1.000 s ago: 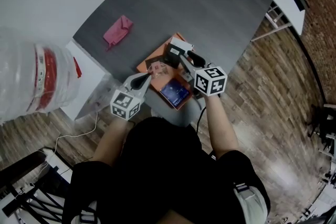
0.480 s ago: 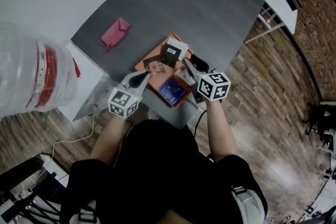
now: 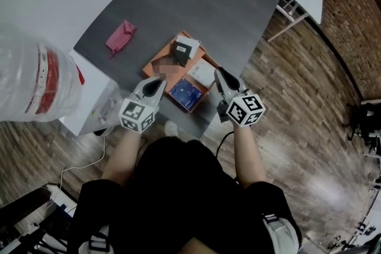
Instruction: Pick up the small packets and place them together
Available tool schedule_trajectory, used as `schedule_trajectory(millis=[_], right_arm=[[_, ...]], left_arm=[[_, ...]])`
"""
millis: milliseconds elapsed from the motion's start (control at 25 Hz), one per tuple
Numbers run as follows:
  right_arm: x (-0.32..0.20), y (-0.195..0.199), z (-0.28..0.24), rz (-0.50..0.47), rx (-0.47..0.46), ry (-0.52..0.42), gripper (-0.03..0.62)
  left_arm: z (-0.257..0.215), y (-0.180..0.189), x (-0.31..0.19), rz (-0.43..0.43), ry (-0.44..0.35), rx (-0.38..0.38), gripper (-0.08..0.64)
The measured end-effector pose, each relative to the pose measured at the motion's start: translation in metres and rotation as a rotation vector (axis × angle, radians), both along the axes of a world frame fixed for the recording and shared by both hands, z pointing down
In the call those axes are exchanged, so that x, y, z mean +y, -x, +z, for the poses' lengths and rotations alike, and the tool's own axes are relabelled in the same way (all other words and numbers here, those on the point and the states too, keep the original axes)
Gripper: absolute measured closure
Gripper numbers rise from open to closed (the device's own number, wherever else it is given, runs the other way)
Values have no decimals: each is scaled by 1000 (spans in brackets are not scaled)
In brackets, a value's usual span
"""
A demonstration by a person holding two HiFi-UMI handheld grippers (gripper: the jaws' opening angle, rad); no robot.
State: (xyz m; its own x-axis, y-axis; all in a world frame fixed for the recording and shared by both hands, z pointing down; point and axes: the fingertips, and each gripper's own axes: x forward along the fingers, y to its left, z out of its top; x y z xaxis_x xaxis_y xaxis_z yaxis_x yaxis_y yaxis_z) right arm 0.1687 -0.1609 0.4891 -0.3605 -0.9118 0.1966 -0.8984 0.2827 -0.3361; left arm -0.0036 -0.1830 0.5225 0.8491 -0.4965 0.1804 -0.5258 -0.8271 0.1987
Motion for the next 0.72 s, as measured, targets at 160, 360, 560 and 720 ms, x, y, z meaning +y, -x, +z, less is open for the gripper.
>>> schedule_trajectory(millis=[160, 360, 560, 720], right_arm=[[19, -6, -20, -7, 10, -70, 579], [51, -10, -33, -24, -7, -113, 589], [94, -19, -38, -68, 26, -127, 589], [128, -25, -48, -89, 46, -155, 589]], left_arm=[[-19, -1, 15, -36, -30, 23, 560], [-34, 1, 45, -95, -69, 26, 560], [-47, -2, 86, -155, -85, 74, 560], [-54, -6, 121, -187, -101, 94, 560]])
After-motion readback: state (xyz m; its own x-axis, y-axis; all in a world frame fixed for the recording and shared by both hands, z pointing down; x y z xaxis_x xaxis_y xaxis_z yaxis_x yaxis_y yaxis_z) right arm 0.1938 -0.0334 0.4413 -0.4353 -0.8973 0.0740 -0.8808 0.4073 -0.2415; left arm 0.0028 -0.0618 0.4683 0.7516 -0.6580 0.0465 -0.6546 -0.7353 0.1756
